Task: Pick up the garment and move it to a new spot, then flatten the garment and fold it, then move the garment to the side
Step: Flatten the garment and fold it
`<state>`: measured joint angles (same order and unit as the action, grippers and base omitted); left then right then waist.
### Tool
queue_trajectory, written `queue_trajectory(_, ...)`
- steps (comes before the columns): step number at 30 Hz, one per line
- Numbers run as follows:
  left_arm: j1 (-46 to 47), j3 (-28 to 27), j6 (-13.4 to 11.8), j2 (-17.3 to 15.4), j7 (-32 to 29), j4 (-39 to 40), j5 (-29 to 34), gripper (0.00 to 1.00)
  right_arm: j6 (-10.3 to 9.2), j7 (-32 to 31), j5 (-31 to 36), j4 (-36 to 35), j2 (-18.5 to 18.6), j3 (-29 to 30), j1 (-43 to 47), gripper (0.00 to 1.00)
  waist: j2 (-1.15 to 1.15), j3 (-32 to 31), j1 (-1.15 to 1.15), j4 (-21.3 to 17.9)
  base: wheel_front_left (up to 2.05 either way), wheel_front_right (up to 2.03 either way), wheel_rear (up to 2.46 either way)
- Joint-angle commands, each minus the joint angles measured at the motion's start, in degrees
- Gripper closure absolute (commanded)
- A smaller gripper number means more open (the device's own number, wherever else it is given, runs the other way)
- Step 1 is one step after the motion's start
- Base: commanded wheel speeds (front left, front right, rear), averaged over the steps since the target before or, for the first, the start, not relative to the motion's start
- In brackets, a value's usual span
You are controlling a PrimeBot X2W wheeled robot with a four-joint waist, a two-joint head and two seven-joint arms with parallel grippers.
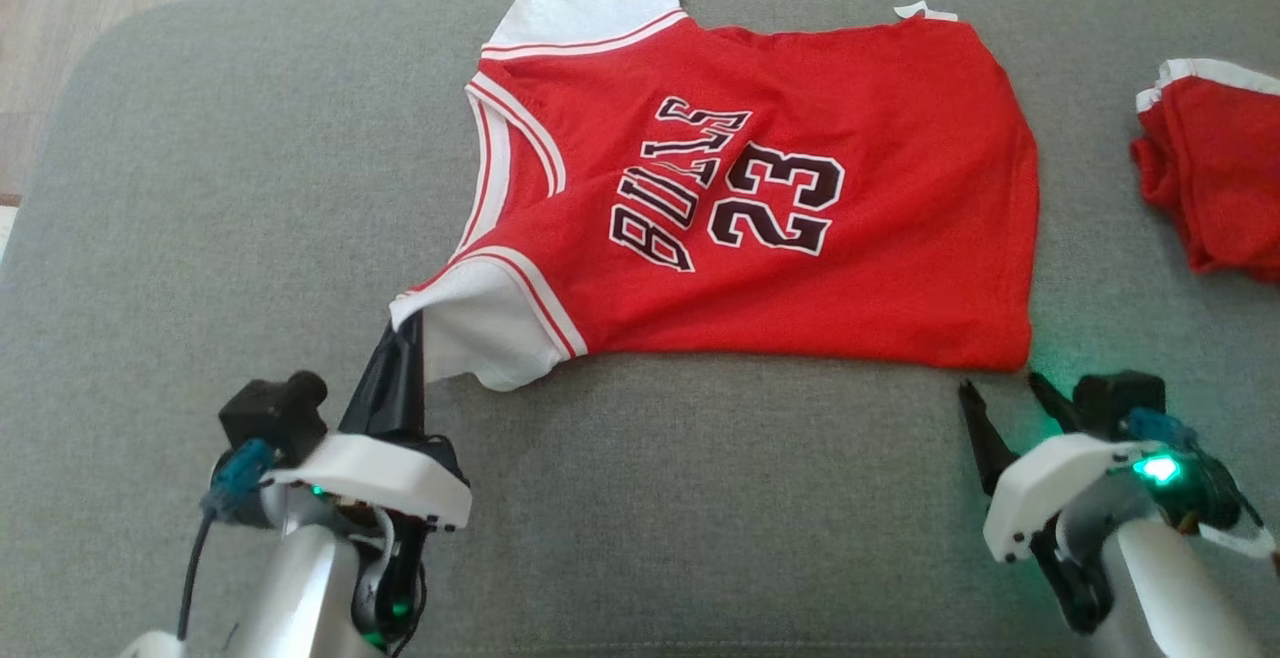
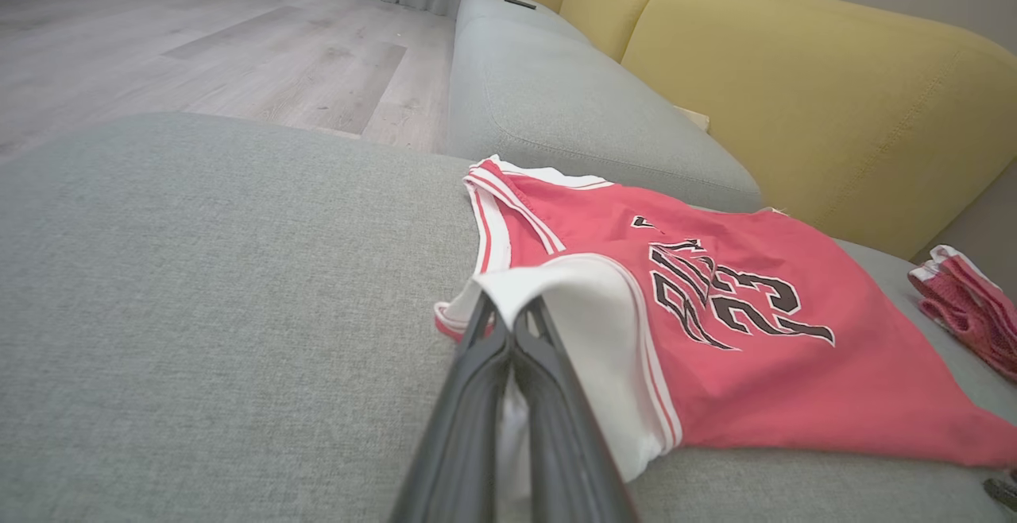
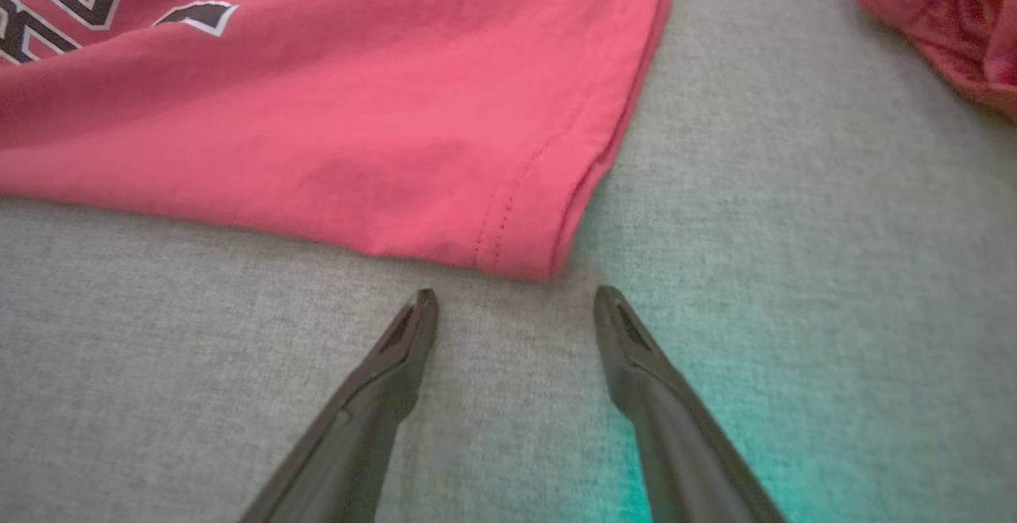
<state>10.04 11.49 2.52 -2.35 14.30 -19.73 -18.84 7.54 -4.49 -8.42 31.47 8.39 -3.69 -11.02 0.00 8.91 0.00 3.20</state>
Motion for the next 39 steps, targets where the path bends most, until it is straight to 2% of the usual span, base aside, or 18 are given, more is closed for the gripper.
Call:
queue_trajectory(1, 2.1, -1.5, -0.2, -0.5, 0.7, 1.8, -0.4, 1.00, -0.05, 0.3, 0.5, -0.5, 1.0, -2.1, -2.4, 0.00, 0.00, 0.1, 0.00, 0.1, 0.00, 0.00, 0.00)
queue_trajectory(8, 2.7, -1.1, 0.0, -0.5, 0.7, 1.8, -0.1, 1.00, -0.05, 1.9, 2.1, 3.6, 2.8, -7.5, -6.9, 0.00, 0.00, 0.8, 0.00, 0.4, 0.00, 0.00, 0.00)
queue_trajectory(15, 2.6, -1.7, -0.1, -0.5, 0.7, 1.7, 0.1, 1.00, -0.05, 2.6, 0.1, 5.5, 3.6, -11.5, -8.0, 0.00, 0.00, 0.1, 0.00, 0.0, 0.00, 0.00, 0.00)
queue_trajectory(16, 2.5, -1.9, -0.2, -0.5, 0.7, 1.8, 0.1, 1.00, -0.05, 2.6, -0.3, 5.6, 3.8, -12.1, -8.0, 0.03, 0.00, 0.0, 0.00, -0.2, 0.00, 0.00, 0.00)
queue_trajectory(17, 2.4, -2.2, -0.2, -0.5, 0.7, 1.8, 0.1, 1.00, -0.05, 2.6, -0.8, 5.5, 4.1, -12.8, -8.0, 0.28, 0.00, -0.2, 0.00, -0.5, 0.00, 0.00, 0.00)
queue_trajectory(18, 2.3, -2.4, -0.2, -0.5, 0.7, 1.8, 0.2, 1.00, -0.05, 2.6, -1.4, 5.3, 4.4, -13.4, -8.0, 0.71, 0.00, -0.4, 0.00, -0.7, 0.00, 0.00, 0.00)
queue_trajectory(19, 2.2, -2.7, -0.2, -0.5, 0.7, 1.9, 0.3, 1.00, -0.05, 2.8, -2.1, 4.9, 4.6, -14.1, -8.0, 1.00, 0.00, -0.6, 0.00, -1.0, 0.00, 0.00, 0.00)
queue_trajectory(29, 2.5, -4.7, 0.8, -0.5, 0.7, 3.0, 1.7, 1.00, -0.05, 2.5, -9.9, -4.3, 9.3, -16.3, -7.0, 1.00, 0.00, -2.7, 0.00, -3.0, 0.00, 0.00, 0.00)
queue_trajectory(39, 7.5, -6.8, 3.3, -0.6, 0.7, 5.3, 1.7, 1.00, -0.05, -3.3, -15.9, -18.1, 15.2, -15.0, -10.8, 1.00, 0.00, -4.9, 0.00, -3.5, 0.00, 0.00, 0.00)
